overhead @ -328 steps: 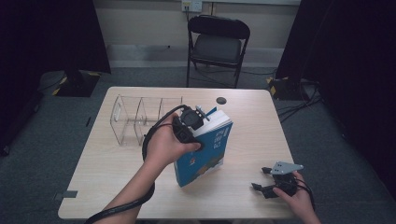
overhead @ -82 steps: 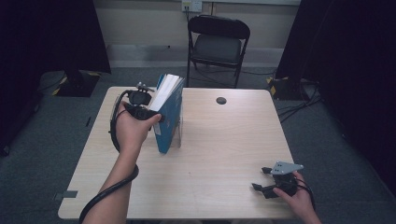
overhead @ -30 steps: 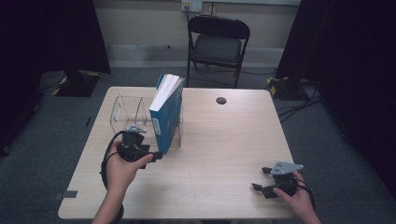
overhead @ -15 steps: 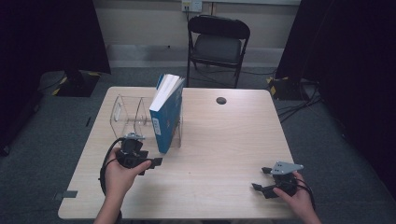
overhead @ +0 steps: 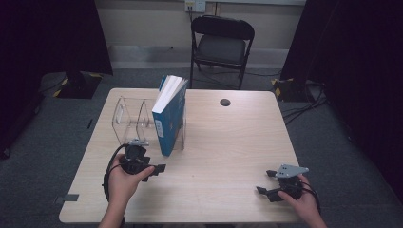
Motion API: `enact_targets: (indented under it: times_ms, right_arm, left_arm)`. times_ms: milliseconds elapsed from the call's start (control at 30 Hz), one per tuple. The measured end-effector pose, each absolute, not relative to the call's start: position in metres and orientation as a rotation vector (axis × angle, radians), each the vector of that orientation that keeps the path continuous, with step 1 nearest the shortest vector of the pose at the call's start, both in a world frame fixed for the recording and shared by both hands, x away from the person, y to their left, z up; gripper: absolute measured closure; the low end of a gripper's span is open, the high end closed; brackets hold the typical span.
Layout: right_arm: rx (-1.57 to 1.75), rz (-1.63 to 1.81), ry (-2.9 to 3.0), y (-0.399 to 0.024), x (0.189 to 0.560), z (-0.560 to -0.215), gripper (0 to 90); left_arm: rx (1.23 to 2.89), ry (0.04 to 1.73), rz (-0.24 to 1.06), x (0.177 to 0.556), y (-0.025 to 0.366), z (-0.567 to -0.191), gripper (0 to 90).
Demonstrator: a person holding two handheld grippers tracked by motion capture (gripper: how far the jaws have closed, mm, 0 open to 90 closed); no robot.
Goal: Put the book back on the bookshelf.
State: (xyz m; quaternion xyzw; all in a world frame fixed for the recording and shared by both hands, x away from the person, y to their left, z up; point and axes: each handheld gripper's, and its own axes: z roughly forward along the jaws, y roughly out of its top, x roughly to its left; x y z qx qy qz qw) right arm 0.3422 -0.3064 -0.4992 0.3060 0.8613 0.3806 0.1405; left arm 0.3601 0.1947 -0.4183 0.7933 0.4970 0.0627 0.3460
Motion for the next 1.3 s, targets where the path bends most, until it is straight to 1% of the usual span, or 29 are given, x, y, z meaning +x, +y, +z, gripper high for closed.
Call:
enact_targets:
  times_ms: [733,933,1300]
  right_arm:
    - [0.884,1.100,2.488,-0.306,0.342,-0.499,19.7]
    - [0.884,1.100,2.488,-0.306,0.342,-0.499,19.6]
    - [0.884,1.100,2.488,-0.306,0.342,-0.499,19.7]
  left_arm:
    - [2.092,1.314,0.159,0.353,0.200,-0.449,23.7]
    - [2.111,1.296,0.159,0.352,0.200,-0.455,22.9]
    - [2.152,1.282,0.210,0.349,0.205,-0.472,20.9]
